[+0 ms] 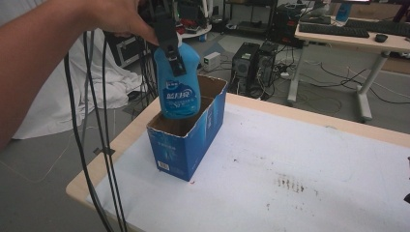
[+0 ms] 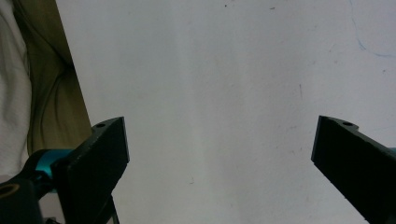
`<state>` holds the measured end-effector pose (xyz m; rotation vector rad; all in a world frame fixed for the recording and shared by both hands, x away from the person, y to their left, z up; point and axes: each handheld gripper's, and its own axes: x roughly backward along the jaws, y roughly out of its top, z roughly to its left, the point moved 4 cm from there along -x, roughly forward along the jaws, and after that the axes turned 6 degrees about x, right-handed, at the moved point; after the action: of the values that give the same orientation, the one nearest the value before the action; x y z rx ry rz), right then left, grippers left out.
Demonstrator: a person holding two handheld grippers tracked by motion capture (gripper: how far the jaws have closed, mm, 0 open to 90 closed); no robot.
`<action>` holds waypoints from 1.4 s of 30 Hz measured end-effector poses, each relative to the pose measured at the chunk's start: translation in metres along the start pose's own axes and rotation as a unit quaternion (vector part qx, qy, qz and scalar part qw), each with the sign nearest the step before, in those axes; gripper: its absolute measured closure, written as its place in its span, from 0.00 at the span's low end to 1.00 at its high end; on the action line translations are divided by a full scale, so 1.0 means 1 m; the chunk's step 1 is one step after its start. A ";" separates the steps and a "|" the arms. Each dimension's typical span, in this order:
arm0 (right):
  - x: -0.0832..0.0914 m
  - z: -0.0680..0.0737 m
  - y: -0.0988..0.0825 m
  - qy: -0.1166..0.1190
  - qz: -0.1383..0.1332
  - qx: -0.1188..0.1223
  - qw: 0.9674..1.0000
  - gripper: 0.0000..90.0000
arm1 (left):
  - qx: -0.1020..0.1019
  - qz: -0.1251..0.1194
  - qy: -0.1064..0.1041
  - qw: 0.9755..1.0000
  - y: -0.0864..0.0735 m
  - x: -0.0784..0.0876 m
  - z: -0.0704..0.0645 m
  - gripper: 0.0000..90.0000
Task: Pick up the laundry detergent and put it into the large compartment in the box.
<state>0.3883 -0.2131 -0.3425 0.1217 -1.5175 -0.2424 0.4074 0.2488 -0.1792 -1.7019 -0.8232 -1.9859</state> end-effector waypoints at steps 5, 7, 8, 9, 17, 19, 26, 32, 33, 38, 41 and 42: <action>0.000 0.000 -0.001 -0.001 0.002 -0.005 1.000 0.03 | -0.002 0.018 -0.004 1.000 -0.001 -0.025 0.001 0.42; 0.000 -0.001 -0.001 -0.002 0.000 -0.004 1.000 0.03 | -0.003 0.024 -0.008 1.000 -0.002 -0.036 0.002 0.42; 0.000 -0.001 -0.001 -0.002 -0.001 -0.004 1.000 0.03 | -0.006 0.027 -0.009 1.000 -0.003 -0.042 0.003 0.42; 0.000 -0.001 -0.001 -0.002 0.000 -0.006 1.000 0.03 | -0.008 0.030 -0.010 0.999 -0.004 -0.048 0.004 0.42; -0.003 -0.003 -0.001 0.001 0.002 -0.006 1.000 0.03 | -0.027 0.039 -0.020 0.999 -0.009 -0.088 0.004 0.42; -0.003 -0.003 -0.001 0.002 0.004 -0.007 1.000 0.03 | -0.030 0.041 -0.017 0.999 -0.011 -0.096 0.004 0.42; -0.007 -0.004 -0.002 0.005 0.002 -0.006 1.000 0.03 | -0.029 0.045 -0.019 0.998 -0.018 -0.120 0.005 0.42; -0.007 -0.004 -0.002 0.006 0.003 -0.007 1.000 0.03 | -0.037 0.052 -0.019 0.998 -0.019 -0.132 0.003 0.42; -0.007 -0.003 -0.002 0.006 0.003 -0.008 1.000 0.03 | -0.037 0.054 -0.019 0.998 -0.019 -0.134 0.003 0.42; -0.008 -0.004 -0.002 0.005 0.003 -0.008 1.000 0.03 | -0.035 0.064 -0.021 0.997 -0.022 -0.143 0.003 0.42; -0.008 -0.003 -0.002 0.007 0.003 -0.009 1.000 0.03 | -0.024 0.056 -0.024 0.998 -0.022 -0.143 0.004 0.42; -0.008 -0.003 -0.002 0.007 0.004 -0.008 1.000 0.03 | -0.024 0.058 -0.024 0.998 -0.022 -0.143 0.004 0.42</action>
<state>0.3913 -0.2136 -0.3507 0.1039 -1.5019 -0.2478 0.4222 0.2569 -0.3233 -1.7881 -0.6800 -1.9096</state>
